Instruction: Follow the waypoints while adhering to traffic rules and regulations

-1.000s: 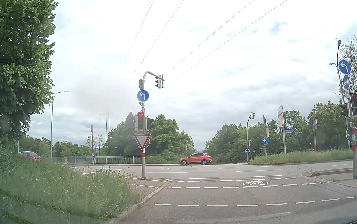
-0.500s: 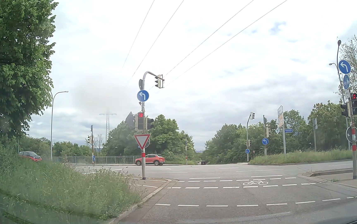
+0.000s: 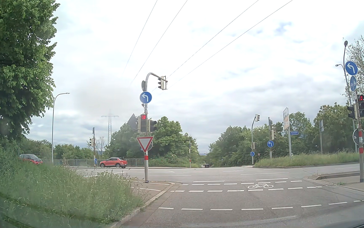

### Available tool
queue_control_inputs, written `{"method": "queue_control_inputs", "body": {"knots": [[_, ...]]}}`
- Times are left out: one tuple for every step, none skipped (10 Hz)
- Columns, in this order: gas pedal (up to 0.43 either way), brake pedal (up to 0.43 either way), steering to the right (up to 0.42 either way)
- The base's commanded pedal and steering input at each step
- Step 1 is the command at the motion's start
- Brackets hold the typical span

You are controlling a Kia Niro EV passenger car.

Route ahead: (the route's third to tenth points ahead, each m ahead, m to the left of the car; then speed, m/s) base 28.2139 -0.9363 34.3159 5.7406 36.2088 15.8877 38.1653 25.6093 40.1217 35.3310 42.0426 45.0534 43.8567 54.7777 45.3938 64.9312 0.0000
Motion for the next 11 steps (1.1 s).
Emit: {"method": "queue_control_inputs", "body": {"knots": [[0.0,0.244,-0.006],[0.0,0.244,-0.007],[0.0,0.244,-0.007],[0.0,0.244,-0.007],[0.0,0.244,-0.007],[0.0,0.244,-0.007],[0.0,0.244,-0.007],[0.0,0.244,-0.007],[0.0,0.244,-0.007],[0.0,0.244,-0.007],[0.0,0.244,-0.007]]}}
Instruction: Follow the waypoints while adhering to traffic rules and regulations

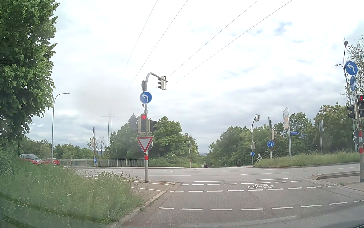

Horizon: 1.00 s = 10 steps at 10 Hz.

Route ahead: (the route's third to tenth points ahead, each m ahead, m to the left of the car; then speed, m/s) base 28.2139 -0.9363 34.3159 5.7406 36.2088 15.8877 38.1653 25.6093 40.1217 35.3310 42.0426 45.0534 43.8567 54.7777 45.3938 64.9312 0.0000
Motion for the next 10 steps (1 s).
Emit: {"method": "queue_control_inputs", "body": {"knots": [[0.0,0.244,-0.007],[0.0,0.244,-0.007],[0.0,0.244,-0.007],[0.0,0.244,-0.007],[0.0,0.244,-0.007],[0.0,0.244,-0.007],[0.0,0.244,-0.007],[0.0,0.244,-0.007],[0.0,0.244,-0.007],[0.0,0.244,-0.007]]}}
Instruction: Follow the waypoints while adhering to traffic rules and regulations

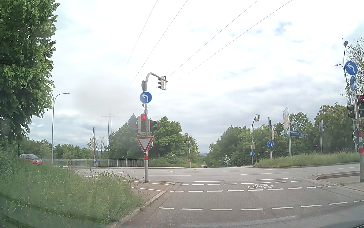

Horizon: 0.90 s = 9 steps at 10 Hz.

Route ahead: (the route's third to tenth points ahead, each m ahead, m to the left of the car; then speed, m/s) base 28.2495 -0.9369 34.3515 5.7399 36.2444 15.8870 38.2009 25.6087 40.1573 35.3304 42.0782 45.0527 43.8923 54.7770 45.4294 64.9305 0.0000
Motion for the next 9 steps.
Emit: {"method": "queue_control_inputs", "body": {"knots": [[0.0,0.244,-0.007],[0.0,0.244,-0.007],[0.0,0.244,-0.007],[0.0,0.244,-0.007],[0.0,0.244,-0.007],[0.0,0.244,-0.007],[0.0,0.244,-0.007],[0.0,0.244,-0.007],[0.0,0.244,-0.007]]}}
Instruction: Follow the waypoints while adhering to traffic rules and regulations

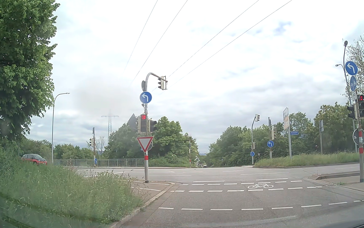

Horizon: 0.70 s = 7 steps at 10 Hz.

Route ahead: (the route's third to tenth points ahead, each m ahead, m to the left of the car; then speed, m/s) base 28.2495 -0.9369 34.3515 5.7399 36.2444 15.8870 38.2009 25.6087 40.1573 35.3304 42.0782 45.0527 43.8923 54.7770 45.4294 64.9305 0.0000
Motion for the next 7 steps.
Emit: {"method": "queue_control_inputs", "body": {"knots": [[0.0,0.244,-0.007],[0.0,0.244,-0.007],[0.0,0.244,-0.007],[0.0,0.244,-0.007],[0.0,0.244,-0.007],[0.0,0.244,-0.007],[0.0,0.244,-0.007]]}}
